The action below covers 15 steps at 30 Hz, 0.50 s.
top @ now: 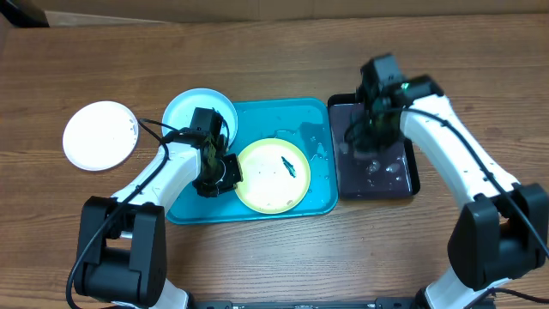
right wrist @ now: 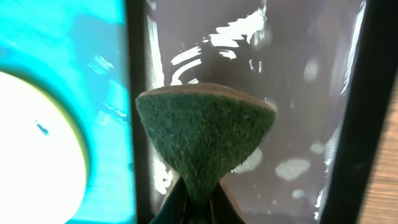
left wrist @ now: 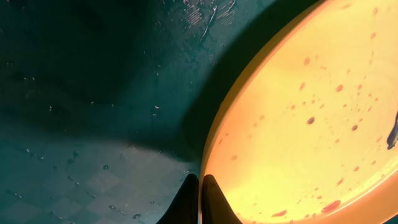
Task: Clean dirty plates on tray and stack at the side
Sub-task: 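Carry the wet sponge with right gripper onto the yellow plate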
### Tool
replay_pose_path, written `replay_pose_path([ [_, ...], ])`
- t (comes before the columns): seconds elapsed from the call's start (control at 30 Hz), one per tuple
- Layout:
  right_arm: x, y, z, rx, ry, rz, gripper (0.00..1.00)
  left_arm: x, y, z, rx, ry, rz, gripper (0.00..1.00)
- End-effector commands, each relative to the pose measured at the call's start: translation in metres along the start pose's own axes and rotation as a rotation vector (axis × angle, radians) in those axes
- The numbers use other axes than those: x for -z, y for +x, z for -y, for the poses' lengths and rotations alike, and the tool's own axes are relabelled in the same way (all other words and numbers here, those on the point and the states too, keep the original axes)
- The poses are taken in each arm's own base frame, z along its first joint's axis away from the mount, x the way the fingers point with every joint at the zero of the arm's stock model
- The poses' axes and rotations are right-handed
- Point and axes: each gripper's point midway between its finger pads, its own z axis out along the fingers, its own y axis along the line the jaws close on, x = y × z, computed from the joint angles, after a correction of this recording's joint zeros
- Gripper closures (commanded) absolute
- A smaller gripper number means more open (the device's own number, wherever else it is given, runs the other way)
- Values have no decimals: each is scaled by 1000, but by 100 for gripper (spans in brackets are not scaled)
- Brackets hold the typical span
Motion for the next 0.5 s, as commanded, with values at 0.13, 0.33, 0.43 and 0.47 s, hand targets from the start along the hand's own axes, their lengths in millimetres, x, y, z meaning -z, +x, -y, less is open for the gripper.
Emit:
replay_pose_path([
  [0.13, 56, -20, -69, 54, -362, 55, 96, -4, 2, -2, -21, -21, -8, 96],
  [0.33, 58, -5, -105, 127, -458, 22, 96, -4, 0, -1, -22, -18, -1, 96],
  [0.43, 55, -1, -120, 179, -430, 31, 96, -4, 1, -1, -22, -18, -2, 96],
  [0.47, 53, 1, -126, 203, -410, 39, 96, -4, 1, -1, -22, -18, -2, 96],
])
